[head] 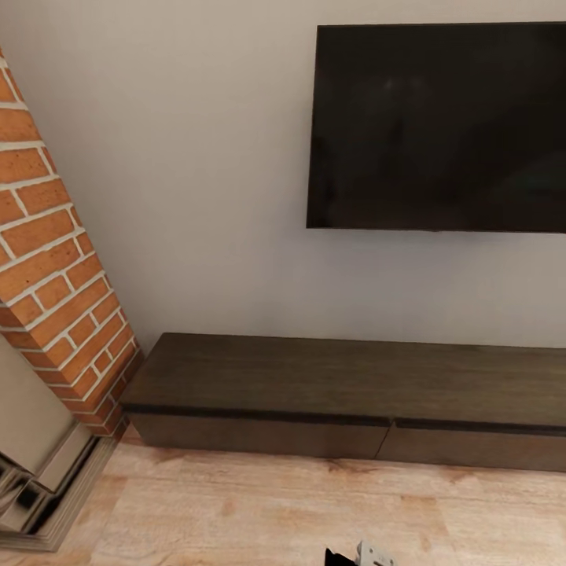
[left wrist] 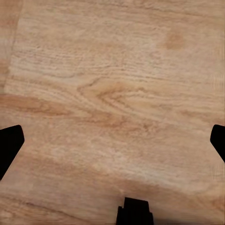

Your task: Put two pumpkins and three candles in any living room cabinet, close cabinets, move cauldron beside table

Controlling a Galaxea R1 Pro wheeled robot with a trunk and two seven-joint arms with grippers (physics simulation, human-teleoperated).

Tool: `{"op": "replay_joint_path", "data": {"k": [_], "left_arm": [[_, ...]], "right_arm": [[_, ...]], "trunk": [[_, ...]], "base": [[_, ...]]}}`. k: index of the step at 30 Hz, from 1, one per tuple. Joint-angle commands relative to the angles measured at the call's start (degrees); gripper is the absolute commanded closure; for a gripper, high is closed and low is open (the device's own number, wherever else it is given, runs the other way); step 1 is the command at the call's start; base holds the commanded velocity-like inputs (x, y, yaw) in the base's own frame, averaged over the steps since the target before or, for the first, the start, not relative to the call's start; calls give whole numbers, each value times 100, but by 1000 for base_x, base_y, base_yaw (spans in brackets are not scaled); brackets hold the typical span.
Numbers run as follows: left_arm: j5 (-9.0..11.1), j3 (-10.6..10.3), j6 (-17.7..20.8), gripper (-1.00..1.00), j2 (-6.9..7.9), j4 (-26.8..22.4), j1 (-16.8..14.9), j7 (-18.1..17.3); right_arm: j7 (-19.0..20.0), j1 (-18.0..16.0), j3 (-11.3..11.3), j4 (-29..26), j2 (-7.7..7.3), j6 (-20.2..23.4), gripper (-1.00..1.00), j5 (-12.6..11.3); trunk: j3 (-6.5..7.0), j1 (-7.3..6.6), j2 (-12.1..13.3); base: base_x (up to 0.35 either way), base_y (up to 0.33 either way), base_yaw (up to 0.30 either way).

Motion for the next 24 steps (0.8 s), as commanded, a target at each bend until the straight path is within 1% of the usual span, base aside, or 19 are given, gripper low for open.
{"op": "replay_joint_path", "data": {"k": [1, 3, 6, 7, 9, 11, 13, 14, 15, 17, 18, 19, 21, 22, 24], "left_arm": [[23, -47, 24, -100, 25, -15, -2, 3], [24, -40, 88, -100, 50, -59, -9, -61], [37, -24, 185, -100, 142, -156, -24, -158], [43, -20, 1359, -100, 240, -402, -26, -1267], [49, -17, 1463, -100, 331, -620, -28, -1346], [53, -10, 1797, -100, 414, -905, -30, -1498], [49, 3, 2180, -100, 491, -1199, -30, -1734], [51, 6, 2300, -100, 553, -1341, -30, -1871], [54, 8, 2344, -100, 589, -1412, -30, -1945], [58, 11, 2492, -100, 721, -1679, -30, -2274], [57, 14, 2630, -100, 788, -1842, -30, -2498], [56, 23, 2738, -100, 825, -1944, -34, -2623], [57, 83, 2896, -100, 899, -2108, -36, -2783], [61, 210, 3029, -100, 985, -2315, -39, -2939], [57, 445, 3270, -100, 1090, -2655, -50, -3151]], "right_arm": [[2, -4, 42, 30, -3, -15, -100, -64], [66, -4, 34, 95, -17, 0, -100, -86], [162, -6, 14, 192, -91, 26, -100, -113], [1882, -6, 8, 389, -111, 31, -100, -119], [1973, -6, 4, 379, -130, 33, -100, -130], [2043, -6, -14, 330, -146, 33, -100, -188], [2122, -8, -88, 224, -182, 33, -100, -300], [2170, -8, -117, 162, -209, 33, -100, -338], [2224, -8, -135, 101, -247, 36, -100, -364], [2296, -7, -151, 28, -306, 39, -100, -387], [2343, -5, -159, -29, -345, 40, -100, -399], [2364, -5, -166, -56, -362, 41, -100, -403], [2433, -7, -172, -95, -380, 41, -100, -407], [2520, -10, -174, -122, -396, 42, -100, -409], [2820, -9, -182, -177, -498, 43, -100, -416]], "trunk": [[-5, -1, -2], [-5, -1, -2], [-5, -1, -2], [-5, -1, -2], [-5, -1, -2], [-5, -1, -2], [-5, -1, -2], [-5, -1, -2], [-5, -1, -2], [-5, -1, -2], [-5, -1, -2], [-5, -1, -2], [-5, -1, -2], [-5, -1, -2], [-5, -1, -2]], "base": [[2, 1, 0], [1, 1, 0], [0, 0, 0], [0, 0, 0], [0, 0, 0], [0, 0, 0], [0, 0, 0], [0, 0, 0], [0, 0, 0], [0, 0, 0], [0, 0, 0], [0, 0, 0], [0, 0, 0], [0, 0, 0], [0, 0, 0]]}}
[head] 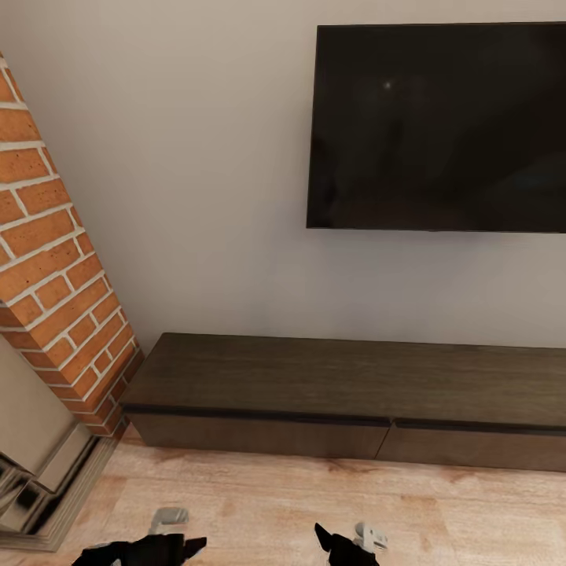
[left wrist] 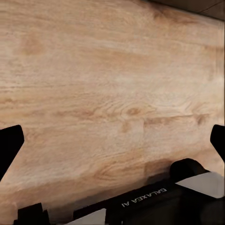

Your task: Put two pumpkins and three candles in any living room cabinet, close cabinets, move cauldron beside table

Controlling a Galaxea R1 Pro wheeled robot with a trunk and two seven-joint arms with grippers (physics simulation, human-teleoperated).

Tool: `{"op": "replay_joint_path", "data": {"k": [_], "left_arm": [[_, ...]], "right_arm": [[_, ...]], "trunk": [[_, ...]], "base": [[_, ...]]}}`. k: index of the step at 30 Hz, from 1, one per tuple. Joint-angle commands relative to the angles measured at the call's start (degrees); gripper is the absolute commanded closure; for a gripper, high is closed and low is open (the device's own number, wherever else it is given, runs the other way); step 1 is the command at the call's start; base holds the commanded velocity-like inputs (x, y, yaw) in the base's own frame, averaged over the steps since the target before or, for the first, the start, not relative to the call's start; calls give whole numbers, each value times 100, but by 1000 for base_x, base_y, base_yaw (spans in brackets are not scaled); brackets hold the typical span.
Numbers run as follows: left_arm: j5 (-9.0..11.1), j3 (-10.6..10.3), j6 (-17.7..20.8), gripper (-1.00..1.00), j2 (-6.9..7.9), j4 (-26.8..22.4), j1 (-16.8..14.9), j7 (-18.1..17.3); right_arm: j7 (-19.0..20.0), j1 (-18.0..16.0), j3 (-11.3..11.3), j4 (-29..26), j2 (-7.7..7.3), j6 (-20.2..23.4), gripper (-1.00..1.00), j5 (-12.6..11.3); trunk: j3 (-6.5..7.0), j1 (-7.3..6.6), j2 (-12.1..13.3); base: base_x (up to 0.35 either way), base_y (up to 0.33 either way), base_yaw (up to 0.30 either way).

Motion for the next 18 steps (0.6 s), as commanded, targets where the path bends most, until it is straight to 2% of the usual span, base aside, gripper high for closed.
{"op": "replay_joint_path", "data": {"k": [1, 3, 6, 7, 9, 10, 16, 18], "left_arm": [[53, 100, 212, -100, 68, -191, -6, -102], [49, 279, 503, -100, 165, -476, -8, -249], [41, 616, 957, -100, 331, -1118, -10, -489], [39, 765, 1109, -100, 390, -1426, -10, -548], [33, 903, 1241, -100, 432, -1786, -10, -584], [35, 948, 1281, -100, 445, -1925, -10, -593], [50, 1025, 1344, -100, 458, -2265, -9, -614], [53, 1049, 1358, -100, 458, -2321, -10, -622]], "right_arm": [[210, -9, 22, -8, -66, -29, -100, -74], [464, -11, -71, -23, -133, -27, -100, -130], [702, -23, -385, -34, -186, -27, -100, -339], [731, -29, -626, -34, -194, -30, -100, -499], [757, -41, -1014, -40, -200, -64, -100, -755], [761, -46, -1187, -40, -201, -82, -100, -847], [762, -137, -1756, -38, -181, -111, -100, -1039], [765, -229, -2085, -41, -178, -108, -100, -1176]], "trunk": [[-5, 0, -2], [-5, 0, -2], [-5, 0, -2], [-5, 0, -2], [-5, 0, -2], [-5, 0, -2], [-5, 0, -2], [-5, 0, -2]], "base": [[0, 0, 0], [0, 0, 0], [0, 0, 0], [0, 0, 0], [0, 0, 0], [0, 0, 0], [0, 0, 0], [0, 0, 0]]}}
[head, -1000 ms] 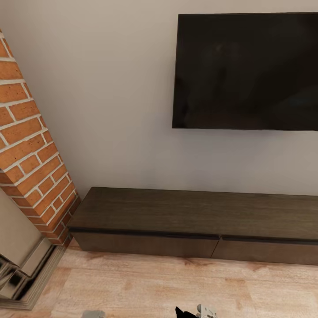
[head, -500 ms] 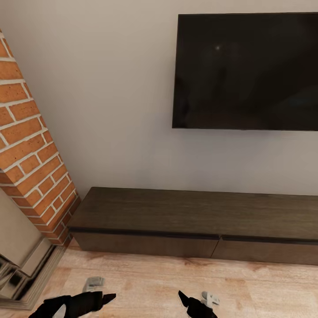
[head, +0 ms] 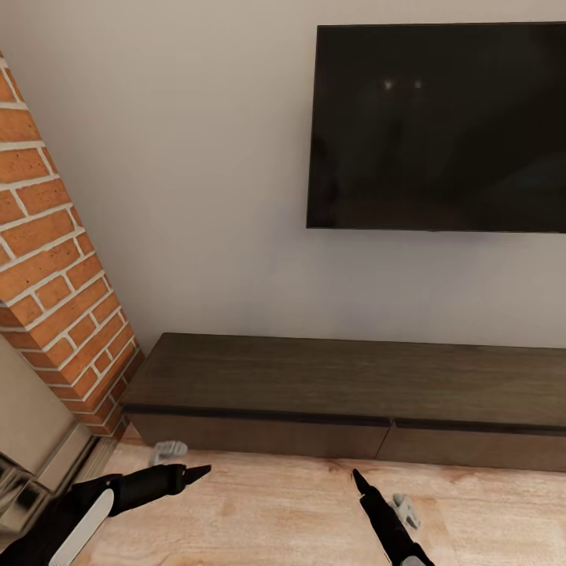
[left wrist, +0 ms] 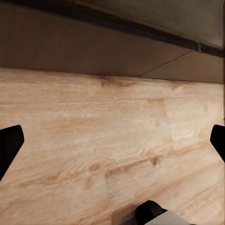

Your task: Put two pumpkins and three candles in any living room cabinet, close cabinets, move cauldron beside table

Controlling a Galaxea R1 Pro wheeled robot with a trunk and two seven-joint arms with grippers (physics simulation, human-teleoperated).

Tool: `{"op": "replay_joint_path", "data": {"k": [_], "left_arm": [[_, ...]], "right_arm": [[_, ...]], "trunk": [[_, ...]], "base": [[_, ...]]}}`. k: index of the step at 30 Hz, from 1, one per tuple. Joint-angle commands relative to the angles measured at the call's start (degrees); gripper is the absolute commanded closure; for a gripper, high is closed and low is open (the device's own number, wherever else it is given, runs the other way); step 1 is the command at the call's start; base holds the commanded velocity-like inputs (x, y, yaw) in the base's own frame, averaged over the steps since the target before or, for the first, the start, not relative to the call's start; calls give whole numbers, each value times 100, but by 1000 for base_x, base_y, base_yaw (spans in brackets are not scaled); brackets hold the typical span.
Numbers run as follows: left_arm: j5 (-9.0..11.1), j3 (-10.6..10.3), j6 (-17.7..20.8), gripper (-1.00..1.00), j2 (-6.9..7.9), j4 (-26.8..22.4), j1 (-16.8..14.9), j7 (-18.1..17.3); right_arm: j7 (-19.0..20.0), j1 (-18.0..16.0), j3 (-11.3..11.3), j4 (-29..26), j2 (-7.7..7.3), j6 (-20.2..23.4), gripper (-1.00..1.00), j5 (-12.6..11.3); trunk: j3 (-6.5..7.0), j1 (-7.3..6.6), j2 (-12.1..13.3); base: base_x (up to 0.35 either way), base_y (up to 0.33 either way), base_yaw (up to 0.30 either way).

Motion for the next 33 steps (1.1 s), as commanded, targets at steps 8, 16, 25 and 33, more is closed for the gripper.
{"op": "replay_joint_path", "data": {"k": [8, 16, 25, 33], "left_arm": [[57, 78, 409, -100, 4, -572, 0, 9], [65, 85, 645, -100, -2, -754, 5, -279], [57, 94, 746, -100, 19, -752, 5, -1158], [57, 358, 1222, -100, 14, -751, 5, -1196]], "right_arm": [[27, -102, -231, -248, 13, -32, -100, -170], [-3, -107, -245, -615, 7, -42, -100, -152], [606, -108, -474, -636, -35, 42, -100, -769], [872, -108, -471, -644, -21, -39, -100, -755]], "trunk": [[-5, 0, -2], [-5, 0, -2], [-41, 44, -83], [-185, 219, -404]], "base": [[-15, 0, 0], [-8, 0, 0], [0, 0, 0], [0, 0, 0]]}}
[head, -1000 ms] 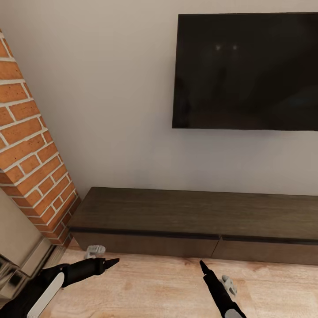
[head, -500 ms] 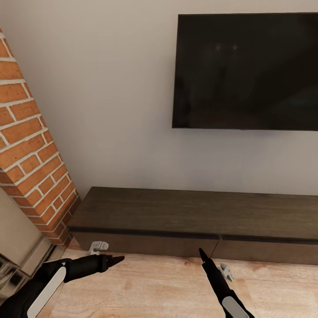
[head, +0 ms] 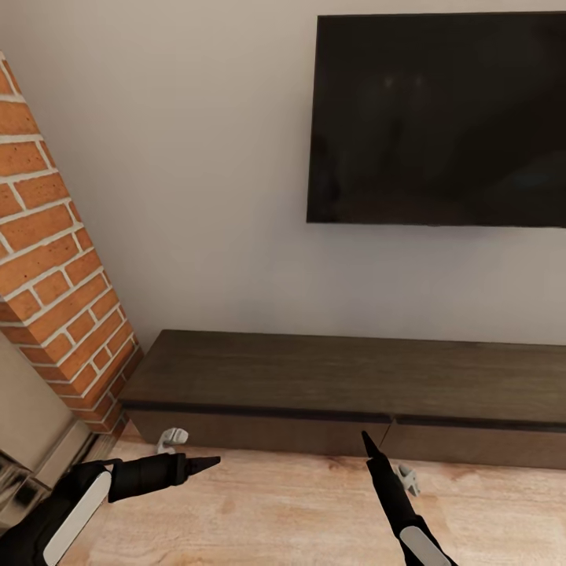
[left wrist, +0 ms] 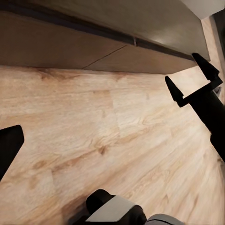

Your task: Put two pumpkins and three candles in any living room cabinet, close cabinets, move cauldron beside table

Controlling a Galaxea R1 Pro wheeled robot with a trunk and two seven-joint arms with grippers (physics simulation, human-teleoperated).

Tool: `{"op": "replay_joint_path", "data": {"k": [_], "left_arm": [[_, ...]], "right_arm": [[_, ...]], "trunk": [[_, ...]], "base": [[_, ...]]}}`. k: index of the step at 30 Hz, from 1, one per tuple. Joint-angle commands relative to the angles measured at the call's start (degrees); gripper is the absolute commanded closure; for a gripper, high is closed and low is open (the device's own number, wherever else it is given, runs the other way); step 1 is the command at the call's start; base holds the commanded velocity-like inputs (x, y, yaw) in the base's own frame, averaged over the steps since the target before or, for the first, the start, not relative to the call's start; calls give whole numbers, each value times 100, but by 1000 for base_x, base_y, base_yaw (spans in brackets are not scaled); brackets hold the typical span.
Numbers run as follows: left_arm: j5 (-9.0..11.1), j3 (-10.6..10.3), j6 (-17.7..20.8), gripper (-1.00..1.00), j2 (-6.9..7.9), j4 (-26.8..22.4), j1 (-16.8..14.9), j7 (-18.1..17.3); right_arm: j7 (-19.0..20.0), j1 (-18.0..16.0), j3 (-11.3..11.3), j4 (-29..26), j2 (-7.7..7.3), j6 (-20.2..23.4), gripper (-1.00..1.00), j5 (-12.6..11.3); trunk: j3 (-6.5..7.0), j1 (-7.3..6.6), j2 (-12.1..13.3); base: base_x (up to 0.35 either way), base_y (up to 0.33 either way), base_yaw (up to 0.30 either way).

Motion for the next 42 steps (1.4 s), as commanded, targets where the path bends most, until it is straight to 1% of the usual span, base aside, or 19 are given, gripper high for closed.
{"op": "replay_joint_path", "data": {"k": [1, 7, 10, 13, 14, 17, 18, 20, 26, 31, 32, 33, 36, 39, 40, 42], "left_arm": [[40, 33, 54, -100, 4, -1, -4, 6], [48, 93, 87, -100, -3, -8, -4, -1], [49, 98, 94, -100, -5, -9, -4, -24], [44, 100, 262, -100, -10, -6, -4, -386], [43, 100, 292, -100, -13, -5, -4, -449], [40, 100, 385, -100, -26, 0, -4, -722], [40, 97, 397, -100, -38, 6, -4, -764], [39, 85, 410, -100, -62, 12, -4, -807], [39, 67, 418, -100, -82, 24, -4, -835], [38, 61, 418, -100, -84, 25, -4, -837], [39, 59, 418, -100, -86, 25, -4, -837], [40, 59, 418, -100, -85, 22, -4, -837], [40, 70, 418, -100, -84, 18, -4, -843], [42, 64, 421, -100, -84, 12, -4, -850], [44, 61, 423, -100, -84, 10, -4, -852], [47, 58, 426, -100, -84, 9, -4, -856]], "right_arm": [[17, -5, 45, 2, -5, -55, -100, -44], [75, -5, 27, -5, 23, -345, -100, -96], [258, -5, 15, -4, 34, -356, -100, -239], [708, -5, 14, 0, 27, -236, -100, -623], [769, -5, 14, 1, 26, -185, -100, -689], [952, -5, 16, 5, 33, 122, -100, -1109], [963, -5, 30, 5, 29, 171, -100, -1183], [964, -5, 51, 6, 23, 200, -100, -1256], [941, -5, 38, 39, 23, 248, -100, -1358], [966, -5, 7, 64, 16, 263, -100, -1397], [975, -5, 2, 68, 15, 263, -100, -1431], [998, -5, 3, 72, 11, 260, -100, -1550], [1045, -5, 9, 75, 9, 252, -100, -1757], [1078, -5, 11, 76, 5, 243, -100, -1844], [1101, -5, 12, 76, 5, 242, -100, -1856], [1394, -5, 12, 76, 6, 240, -100, -1871]], "trunk": [[-23, 22, -44], [-131, 154, -285], [-185, 220, -405], [-239, 286, -525], [-257, 308, -565], [-311, 374, -686], [-328, 396, -726], [-364, 439, -806], [-472, 571, -1047], [-562, 681, -1247], [-580, 703, -1287], [-598, 725, -1327], [-652, 791, -1448], [-705, 857, -1568], [-723, 879, -1608], [-759, 923, -1688]], "base": [[0, 0, 0], [0, 0, 0], [0, 0, 0], [0, 0, 0], [0, 0, 0], [0, 0, 0], [0, 0, 0], [0, 0, 0], [0, 0, 0], [0, 0, 0], [0, 0, 0], [0, 0, 0], [0, 0, 0], [0, 0, 0], [0, 0, 0], [0, 0, 0]]}}
